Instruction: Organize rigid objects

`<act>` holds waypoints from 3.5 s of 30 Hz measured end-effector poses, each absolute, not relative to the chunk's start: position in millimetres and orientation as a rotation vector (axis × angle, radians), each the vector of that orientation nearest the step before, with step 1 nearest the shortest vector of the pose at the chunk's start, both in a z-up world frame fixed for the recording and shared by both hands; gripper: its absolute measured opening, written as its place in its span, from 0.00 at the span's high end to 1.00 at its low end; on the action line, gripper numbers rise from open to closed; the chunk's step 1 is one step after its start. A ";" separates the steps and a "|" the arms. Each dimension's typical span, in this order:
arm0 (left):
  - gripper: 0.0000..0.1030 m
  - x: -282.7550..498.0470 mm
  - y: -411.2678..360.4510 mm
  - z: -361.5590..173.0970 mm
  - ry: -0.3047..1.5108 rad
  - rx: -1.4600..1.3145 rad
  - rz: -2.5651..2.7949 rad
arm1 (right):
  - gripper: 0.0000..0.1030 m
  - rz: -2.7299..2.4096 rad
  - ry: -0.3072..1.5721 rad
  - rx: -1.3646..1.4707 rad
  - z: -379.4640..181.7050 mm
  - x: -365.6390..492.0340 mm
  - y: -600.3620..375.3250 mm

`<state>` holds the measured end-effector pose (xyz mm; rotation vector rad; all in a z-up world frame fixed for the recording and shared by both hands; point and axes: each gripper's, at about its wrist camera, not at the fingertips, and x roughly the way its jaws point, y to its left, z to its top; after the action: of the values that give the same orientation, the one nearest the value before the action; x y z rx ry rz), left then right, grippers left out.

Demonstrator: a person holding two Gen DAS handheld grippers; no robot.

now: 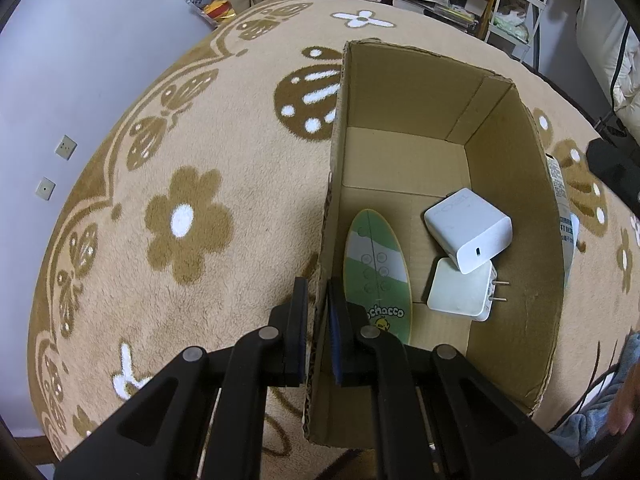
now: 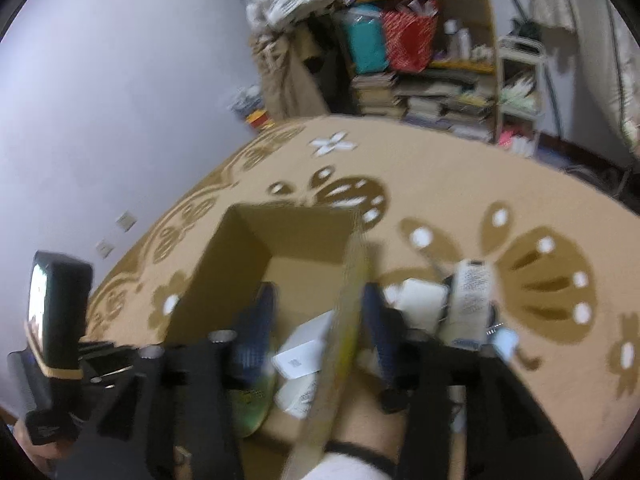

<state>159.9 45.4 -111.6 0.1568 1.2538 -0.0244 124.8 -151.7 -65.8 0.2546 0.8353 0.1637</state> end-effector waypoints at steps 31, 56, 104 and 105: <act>0.91 161.4 48.7 -114.4 1.264 0.146 -0.029 | 0.09 -0.118 1.005 0.222 -139.5 138.0 -227.7; 0.91 161.8 44.8 -116.0 1.268 0.162 -0.022 | 0.53 -0.155 1.137 0.073 -172.1 143.7 -201.6; 0.92 160.5 43.4 -115.5 1.268 0.157 -0.019 | 0.57 0.121 0.913 0.359 -83.9 132.3 -184.8; 0.92 160.6 44.3 -115.2 1.268 0.155 -0.020 | 0.57 0.112 0.910 0.338 -82.7 131.6 -181.7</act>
<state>160.6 44.3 -115.2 0.1551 1.2679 -0.0196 131.6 -181.7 -82.7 0.3384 0.9096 0.1117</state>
